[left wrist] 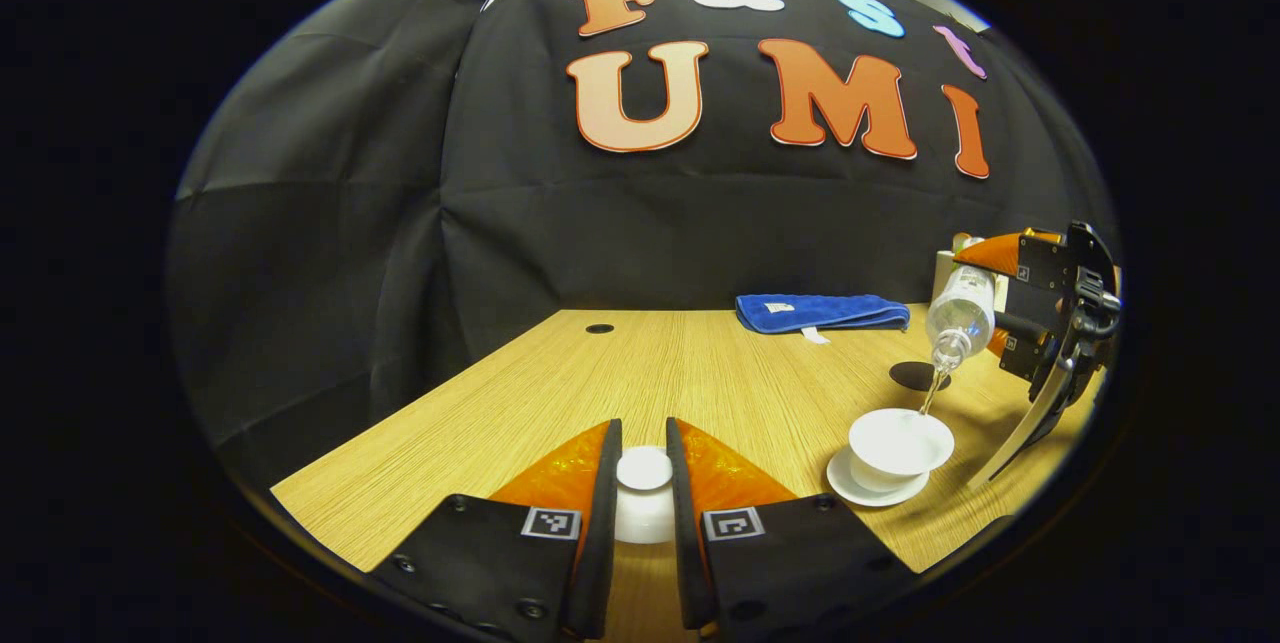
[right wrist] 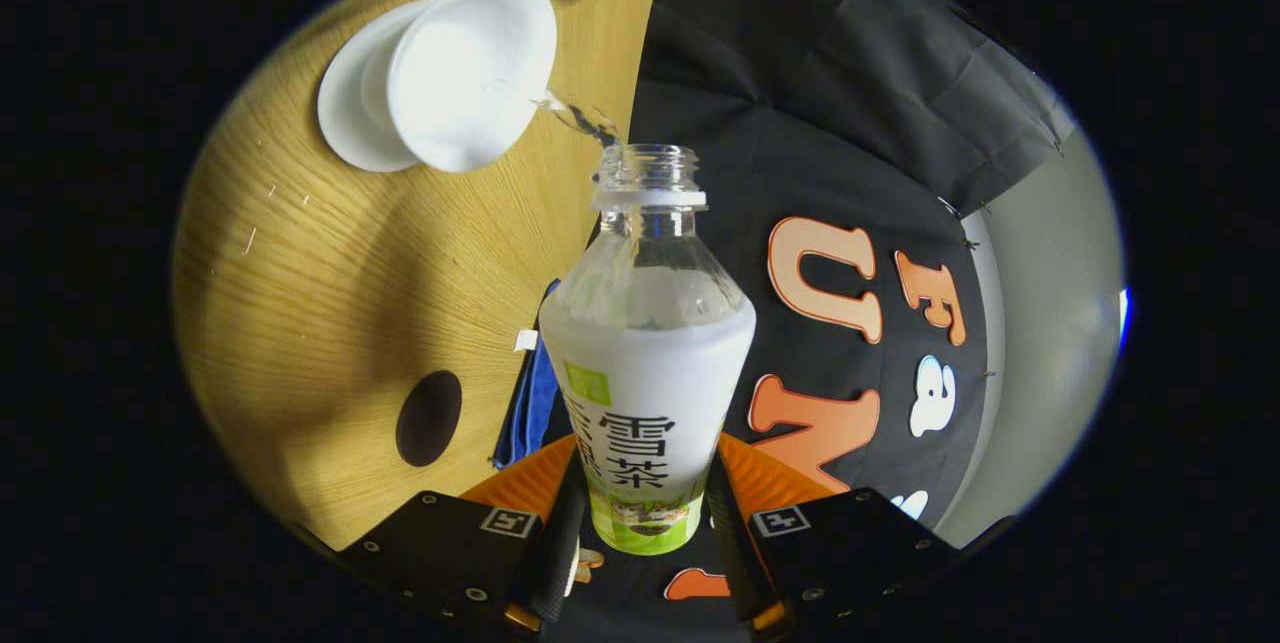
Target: Open the teacup lid with one hand, grasp the water bottle and pour water into the teacup with the other hand; after pouring, place the water bottle on the coaster and then close the teacup lid.
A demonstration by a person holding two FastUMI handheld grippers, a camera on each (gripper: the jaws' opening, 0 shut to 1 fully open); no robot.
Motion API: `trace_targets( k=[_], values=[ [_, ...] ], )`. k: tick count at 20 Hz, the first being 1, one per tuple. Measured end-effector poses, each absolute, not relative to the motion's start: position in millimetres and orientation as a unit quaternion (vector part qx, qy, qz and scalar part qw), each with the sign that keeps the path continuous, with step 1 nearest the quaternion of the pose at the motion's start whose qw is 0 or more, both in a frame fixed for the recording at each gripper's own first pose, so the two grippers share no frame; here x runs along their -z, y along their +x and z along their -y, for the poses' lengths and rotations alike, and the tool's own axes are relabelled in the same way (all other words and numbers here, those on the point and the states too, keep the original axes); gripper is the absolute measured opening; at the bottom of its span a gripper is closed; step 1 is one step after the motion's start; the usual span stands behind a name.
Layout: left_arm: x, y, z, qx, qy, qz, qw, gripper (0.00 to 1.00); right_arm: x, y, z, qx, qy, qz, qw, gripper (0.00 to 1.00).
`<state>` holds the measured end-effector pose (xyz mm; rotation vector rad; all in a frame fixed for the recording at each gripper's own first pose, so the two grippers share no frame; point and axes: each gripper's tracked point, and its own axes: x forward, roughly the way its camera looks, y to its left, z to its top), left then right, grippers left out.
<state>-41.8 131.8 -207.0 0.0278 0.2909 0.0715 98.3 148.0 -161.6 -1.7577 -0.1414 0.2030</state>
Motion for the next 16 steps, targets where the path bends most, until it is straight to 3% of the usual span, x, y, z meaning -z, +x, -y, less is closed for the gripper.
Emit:
trace_targets(
  k=[9,16],
  values=[
    [195.7,-42.2,-133.2,-0.036,0.024,-0.136,0.99,0.29,107.6,105.6,-151.3,-0.07,-0.784,0.111,0.607,0.63],
    [192.4,-46.4,-132.5,-0.036,0.031,-0.131,0.99,0.3,116.4,101.9,-161.1,-0.078,-0.801,0.125,0.58,0.64]
  ],
)
